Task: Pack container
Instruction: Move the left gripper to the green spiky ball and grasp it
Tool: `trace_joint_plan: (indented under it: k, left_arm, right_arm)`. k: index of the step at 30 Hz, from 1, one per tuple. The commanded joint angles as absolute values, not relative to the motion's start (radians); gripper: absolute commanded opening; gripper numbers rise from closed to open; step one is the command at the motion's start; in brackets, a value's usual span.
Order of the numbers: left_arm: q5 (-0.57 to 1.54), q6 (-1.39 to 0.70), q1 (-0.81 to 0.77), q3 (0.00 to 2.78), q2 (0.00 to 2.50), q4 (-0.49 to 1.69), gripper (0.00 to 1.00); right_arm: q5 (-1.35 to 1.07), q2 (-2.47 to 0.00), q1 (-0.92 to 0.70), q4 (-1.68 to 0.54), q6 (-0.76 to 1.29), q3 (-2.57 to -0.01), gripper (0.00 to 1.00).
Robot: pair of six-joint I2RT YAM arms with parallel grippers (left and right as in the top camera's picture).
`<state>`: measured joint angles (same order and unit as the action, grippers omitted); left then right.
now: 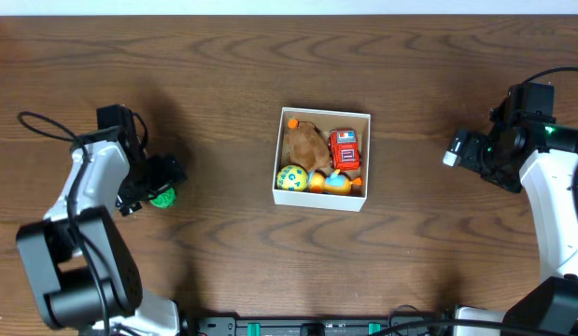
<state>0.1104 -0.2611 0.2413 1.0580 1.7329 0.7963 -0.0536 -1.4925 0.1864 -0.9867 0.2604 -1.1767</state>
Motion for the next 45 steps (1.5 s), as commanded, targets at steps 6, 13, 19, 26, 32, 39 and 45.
trace_joint_plan:
  k: [6,13,19,26,32,39,45]
  left_arm:
    - [0.123,-0.244,0.246,1.060,1.802,0.771,0.99]
    - [0.115,-0.244,0.246,1.052,1.805,0.755,0.92]
    - [0.115,-0.244,0.246,1.041,1.810,0.741,0.93]
    - [0.111,-0.244,0.246,1.038,1.811,0.737,0.93]
    - [0.060,-0.244,0.246,1.037,1.811,0.748,0.93]
    - [0.059,-0.244,0.246,1.011,1.811,0.736,0.93]
    - [0.059,-0.244,0.246,0.987,1.811,0.727,0.93]
  right_arm:
    - [-0.061,-1.493,0.189,-0.989,0.245,-1.174,0.99]
    - [-0.061,-1.493,0.189,-0.992,0.245,-1.174,0.99]
    - [-0.061,-1.493,0.189,-0.995,0.245,-1.174,0.99]
    - [-0.061,-1.493,0.189,-0.995,0.245,-1.174,0.99]
    - [-0.061,-1.493,0.189,-0.995,0.245,-1.174,0.99]
    - [-0.061,-1.493,0.189,-0.995,0.245,-1.174,0.99]
    - [-0.061,-1.493,0.189,-0.995,0.245,-1.174,0.99]
